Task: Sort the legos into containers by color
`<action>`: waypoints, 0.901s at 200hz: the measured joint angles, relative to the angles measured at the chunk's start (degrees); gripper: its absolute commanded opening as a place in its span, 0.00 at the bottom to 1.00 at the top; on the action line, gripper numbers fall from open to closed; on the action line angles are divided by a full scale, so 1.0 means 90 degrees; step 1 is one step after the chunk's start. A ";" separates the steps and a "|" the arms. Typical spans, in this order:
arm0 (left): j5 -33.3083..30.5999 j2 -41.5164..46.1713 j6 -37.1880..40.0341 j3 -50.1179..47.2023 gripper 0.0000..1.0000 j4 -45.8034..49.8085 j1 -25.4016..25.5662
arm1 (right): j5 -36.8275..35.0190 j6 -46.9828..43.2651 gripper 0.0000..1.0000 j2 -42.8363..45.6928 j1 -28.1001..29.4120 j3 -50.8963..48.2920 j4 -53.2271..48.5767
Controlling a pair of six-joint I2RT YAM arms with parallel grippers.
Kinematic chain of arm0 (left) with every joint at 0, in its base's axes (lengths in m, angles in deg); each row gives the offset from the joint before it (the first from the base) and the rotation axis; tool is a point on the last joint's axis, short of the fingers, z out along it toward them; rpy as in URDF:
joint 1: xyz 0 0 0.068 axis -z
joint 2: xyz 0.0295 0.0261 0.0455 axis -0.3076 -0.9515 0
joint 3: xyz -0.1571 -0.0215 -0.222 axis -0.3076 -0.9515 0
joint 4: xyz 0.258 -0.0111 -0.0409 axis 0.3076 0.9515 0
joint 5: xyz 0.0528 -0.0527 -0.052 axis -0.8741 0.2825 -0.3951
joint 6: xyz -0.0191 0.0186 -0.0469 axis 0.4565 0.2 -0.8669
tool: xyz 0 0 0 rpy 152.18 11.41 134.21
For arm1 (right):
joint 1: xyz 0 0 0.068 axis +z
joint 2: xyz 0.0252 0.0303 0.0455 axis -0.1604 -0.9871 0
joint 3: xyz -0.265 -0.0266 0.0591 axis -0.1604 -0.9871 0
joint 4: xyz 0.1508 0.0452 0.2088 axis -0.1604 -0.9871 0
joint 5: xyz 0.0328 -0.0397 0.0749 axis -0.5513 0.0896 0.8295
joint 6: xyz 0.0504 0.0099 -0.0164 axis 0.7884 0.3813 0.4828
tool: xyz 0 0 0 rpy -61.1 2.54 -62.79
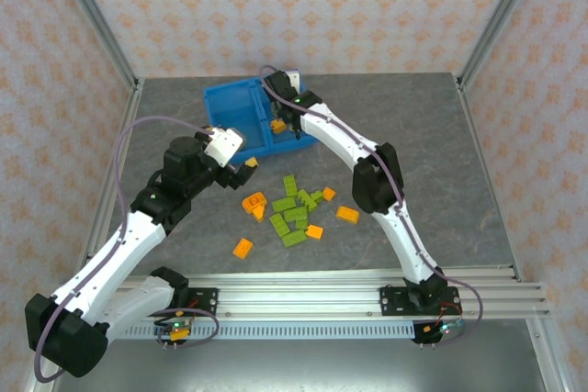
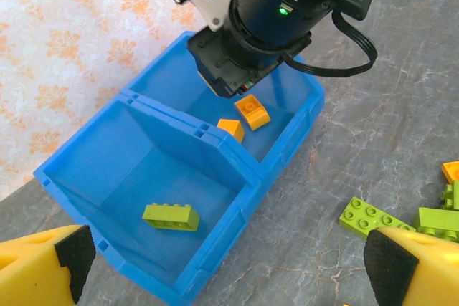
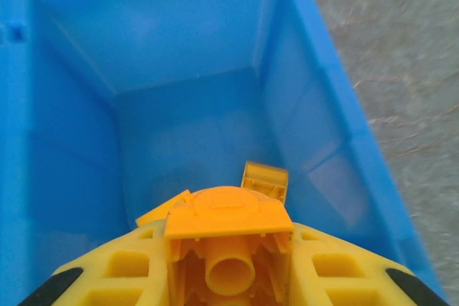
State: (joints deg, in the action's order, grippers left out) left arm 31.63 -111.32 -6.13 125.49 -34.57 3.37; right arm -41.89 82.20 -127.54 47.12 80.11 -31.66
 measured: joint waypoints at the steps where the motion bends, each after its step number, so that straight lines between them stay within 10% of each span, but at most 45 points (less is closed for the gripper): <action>1: -0.0002 -0.0002 0.0000 0.0000 1.00 0.0000 0.0000 | 0.0017 0.0007 0.34 -0.0015 -0.0007 0.0017 -0.0012; 127: -0.0291 -0.0347 -0.0335 0.0002 1.00 0.0002 0.0000 | 0.0950 0.0755 0.51 -0.0214 -0.0146 0.0481 -0.0925; 180: -0.0704 -0.0906 -0.1260 0.0267 1.00 -0.0007 -0.0185 | 0.1226 0.0610 0.62 0.2397 -0.0143 -0.1413 -0.0911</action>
State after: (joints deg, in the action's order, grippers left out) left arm 25.29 -119.47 -17.48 127.90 -34.64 1.70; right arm -30.85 87.68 -105.97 45.83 67.39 -39.86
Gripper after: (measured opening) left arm 0.997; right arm 0.577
